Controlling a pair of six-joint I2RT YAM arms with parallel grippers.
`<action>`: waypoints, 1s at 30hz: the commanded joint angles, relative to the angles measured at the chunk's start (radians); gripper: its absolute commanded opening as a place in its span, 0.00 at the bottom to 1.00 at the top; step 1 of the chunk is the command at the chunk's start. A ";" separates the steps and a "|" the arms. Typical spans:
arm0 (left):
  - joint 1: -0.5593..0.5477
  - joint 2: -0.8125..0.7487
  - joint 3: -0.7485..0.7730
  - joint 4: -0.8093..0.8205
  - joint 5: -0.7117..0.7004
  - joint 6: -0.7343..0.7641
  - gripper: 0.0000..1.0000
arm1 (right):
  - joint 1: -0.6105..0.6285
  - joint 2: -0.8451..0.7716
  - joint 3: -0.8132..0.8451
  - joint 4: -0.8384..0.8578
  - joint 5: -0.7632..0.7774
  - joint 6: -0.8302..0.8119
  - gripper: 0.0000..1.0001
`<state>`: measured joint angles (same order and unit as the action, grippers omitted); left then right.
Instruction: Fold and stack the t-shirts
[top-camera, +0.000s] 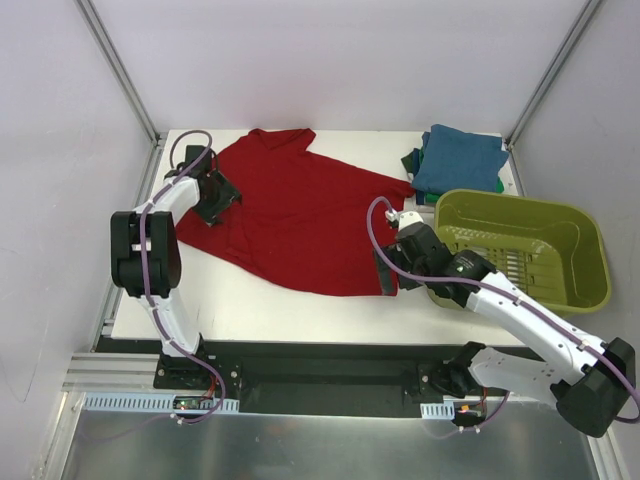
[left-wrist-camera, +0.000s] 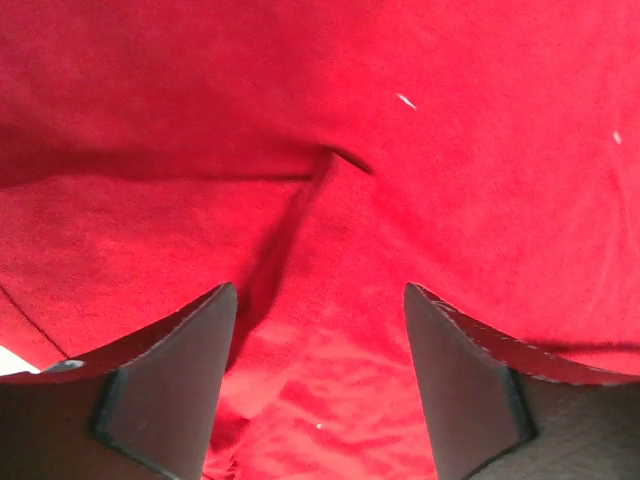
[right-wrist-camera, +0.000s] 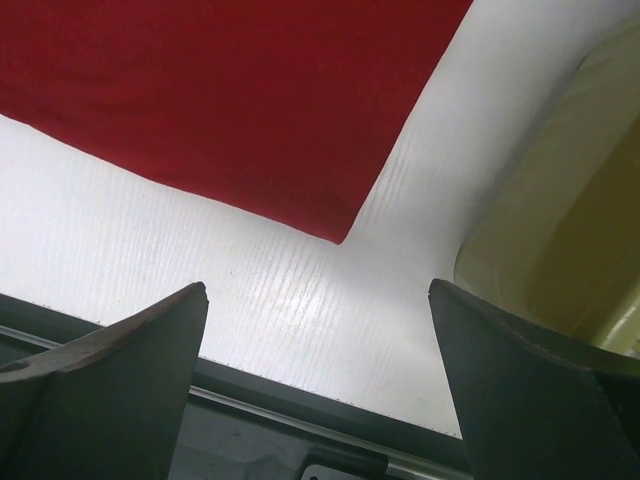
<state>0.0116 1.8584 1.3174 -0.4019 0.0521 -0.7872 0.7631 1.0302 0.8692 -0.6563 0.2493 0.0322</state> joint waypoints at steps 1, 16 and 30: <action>-0.009 -0.106 0.016 -0.041 -0.027 0.068 0.72 | -0.010 0.014 0.022 0.021 -0.030 -0.011 0.97; -0.009 -0.274 -0.268 -0.048 -0.002 0.023 0.51 | -0.011 0.036 0.004 0.027 -0.033 0.000 0.97; -0.007 -0.169 -0.279 -0.048 0.009 0.026 0.15 | -0.011 0.041 -0.007 0.037 -0.012 -0.009 0.97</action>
<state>0.0010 1.6901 1.0477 -0.4404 0.0498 -0.7673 0.7578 1.0702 0.8692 -0.6380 0.2161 0.0330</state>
